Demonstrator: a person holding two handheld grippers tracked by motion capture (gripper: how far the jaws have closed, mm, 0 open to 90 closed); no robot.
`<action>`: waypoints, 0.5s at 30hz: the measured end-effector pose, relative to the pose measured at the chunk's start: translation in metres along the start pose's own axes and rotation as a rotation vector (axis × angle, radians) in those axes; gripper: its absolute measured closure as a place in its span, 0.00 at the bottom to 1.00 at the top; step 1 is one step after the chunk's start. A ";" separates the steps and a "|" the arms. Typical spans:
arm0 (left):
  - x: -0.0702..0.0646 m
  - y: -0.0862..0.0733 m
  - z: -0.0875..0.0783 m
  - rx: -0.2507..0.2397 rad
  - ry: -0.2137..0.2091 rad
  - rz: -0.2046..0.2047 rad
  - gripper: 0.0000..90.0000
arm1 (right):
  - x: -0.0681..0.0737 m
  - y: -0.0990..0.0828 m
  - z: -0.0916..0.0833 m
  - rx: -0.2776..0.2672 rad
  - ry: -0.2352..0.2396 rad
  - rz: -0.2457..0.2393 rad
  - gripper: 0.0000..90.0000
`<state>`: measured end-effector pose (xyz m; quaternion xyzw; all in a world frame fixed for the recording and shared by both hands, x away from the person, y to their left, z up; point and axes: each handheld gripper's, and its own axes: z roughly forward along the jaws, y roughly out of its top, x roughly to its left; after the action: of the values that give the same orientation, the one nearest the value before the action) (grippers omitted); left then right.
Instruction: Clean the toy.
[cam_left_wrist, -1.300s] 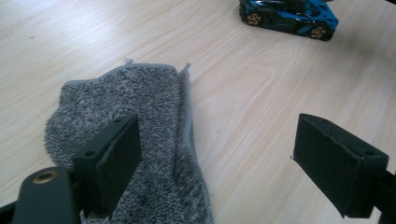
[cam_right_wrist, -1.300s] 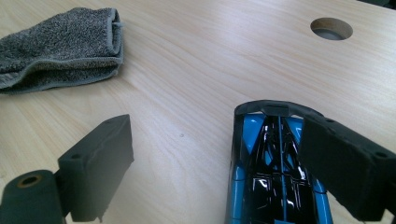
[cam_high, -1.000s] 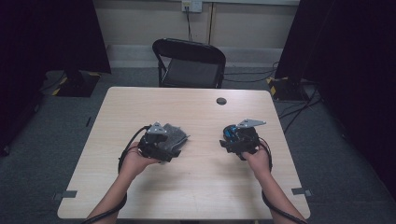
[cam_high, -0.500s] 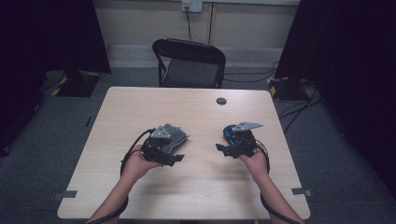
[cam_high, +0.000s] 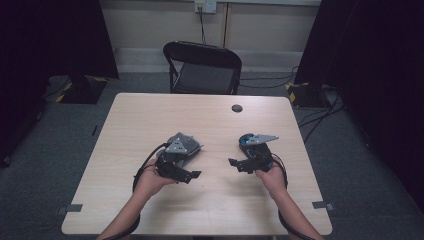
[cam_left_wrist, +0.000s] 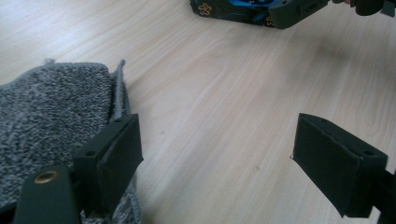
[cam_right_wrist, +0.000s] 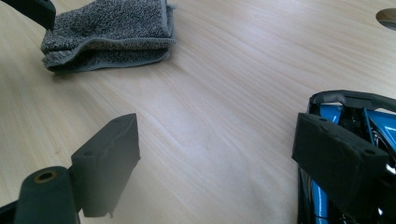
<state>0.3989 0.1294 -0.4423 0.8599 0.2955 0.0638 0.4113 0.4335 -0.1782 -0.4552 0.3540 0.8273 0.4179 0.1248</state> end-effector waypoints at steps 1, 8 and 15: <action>-0.001 0.000 0.001 0.000 -0.003 -0.001 0.17 | 0.001 -0.001 0.000 0.001 -0.002 -0.002 0.16; -0.006 0.000 0.004 0.004 -0.012 0.011 0.17 | 0.008 -0.001 0.000 0.006 0.015 -0.018 0.16; -0.012 -0.003 0.009 0.015 -0.036 0.031 0.17 | 0.016 -0.006 0.004 0.021 0.036 -0.030 0.16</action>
<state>0.3906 0.1181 -0.4483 0.8685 0.2751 0.0522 0.4089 0.4210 -0.1669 -0.4607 0.3355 0.8390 0.4133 0.1125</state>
